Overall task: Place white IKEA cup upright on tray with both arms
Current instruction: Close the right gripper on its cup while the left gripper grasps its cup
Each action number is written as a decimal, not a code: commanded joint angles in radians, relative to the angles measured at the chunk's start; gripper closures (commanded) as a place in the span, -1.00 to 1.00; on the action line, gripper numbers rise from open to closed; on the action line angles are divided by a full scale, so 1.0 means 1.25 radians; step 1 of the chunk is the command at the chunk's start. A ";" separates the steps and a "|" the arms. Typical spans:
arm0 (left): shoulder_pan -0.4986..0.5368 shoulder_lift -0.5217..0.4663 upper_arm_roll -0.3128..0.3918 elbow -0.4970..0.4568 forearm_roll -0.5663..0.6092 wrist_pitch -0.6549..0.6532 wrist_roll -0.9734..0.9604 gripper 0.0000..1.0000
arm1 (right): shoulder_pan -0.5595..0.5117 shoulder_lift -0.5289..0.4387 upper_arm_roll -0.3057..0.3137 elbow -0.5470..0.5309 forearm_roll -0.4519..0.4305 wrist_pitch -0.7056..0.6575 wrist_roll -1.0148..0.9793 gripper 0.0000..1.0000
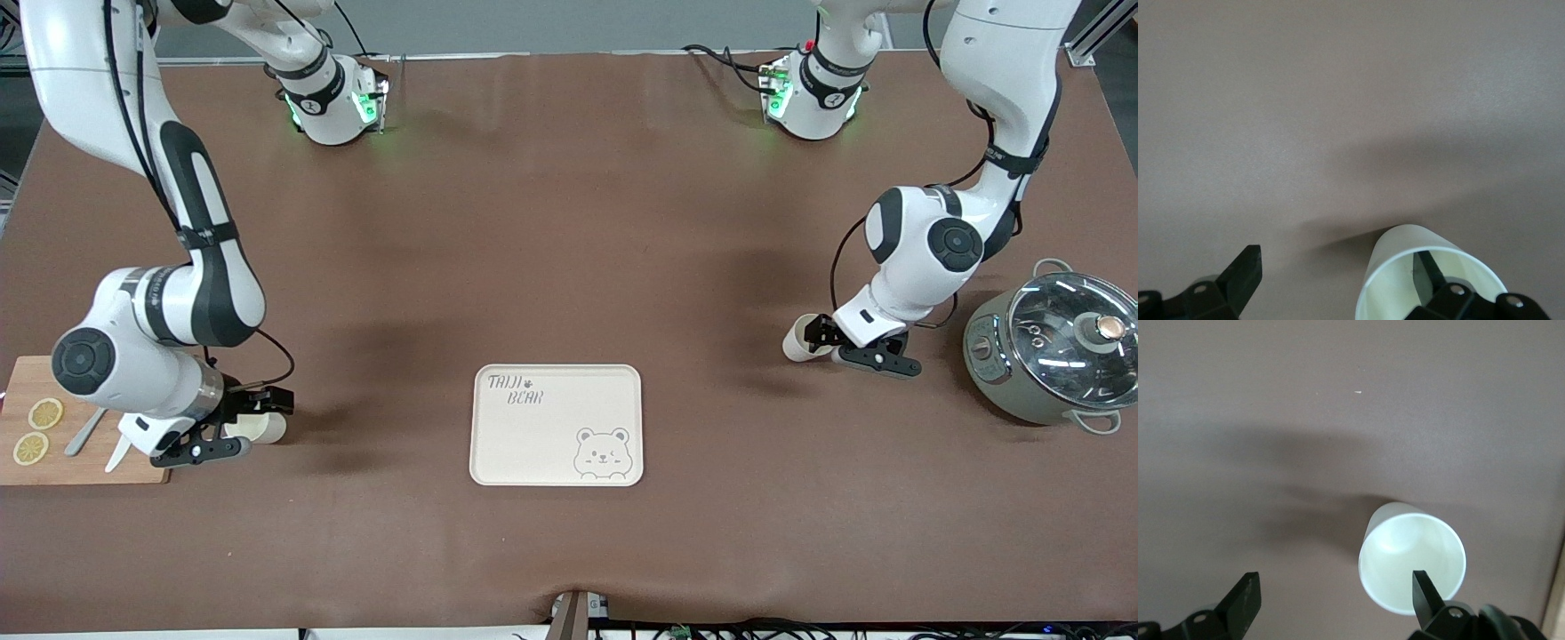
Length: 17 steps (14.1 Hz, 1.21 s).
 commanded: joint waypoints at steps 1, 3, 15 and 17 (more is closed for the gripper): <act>0.001 -0.003 -0.004 -0.024 -0.014 0.040 0.021 -1.00 | -0.002 0.019 -0.001 0.006 0.005 0.027 0.003 -1.00; -0.009 -0.006 -0.004 -0.045 -0.017 0.064 -0.022 0.73 | -0.006 0.035 -0.001 0.005 0.005 0.041 0.003 -1.00; -0.009 -0.042 -0.047 -0.012 -0.016 0.022 -0.116 1.00 | -0.026 0.053 -0.001 0.002 -0.001 0.030 -0.078 0.91; -0.014 -0.041 -0.080 0.075 -0.015 -0.100 -0.192 1.00 | -0.026 0.053 -0.001 0.004 0.000 0.034 -0.076 1.00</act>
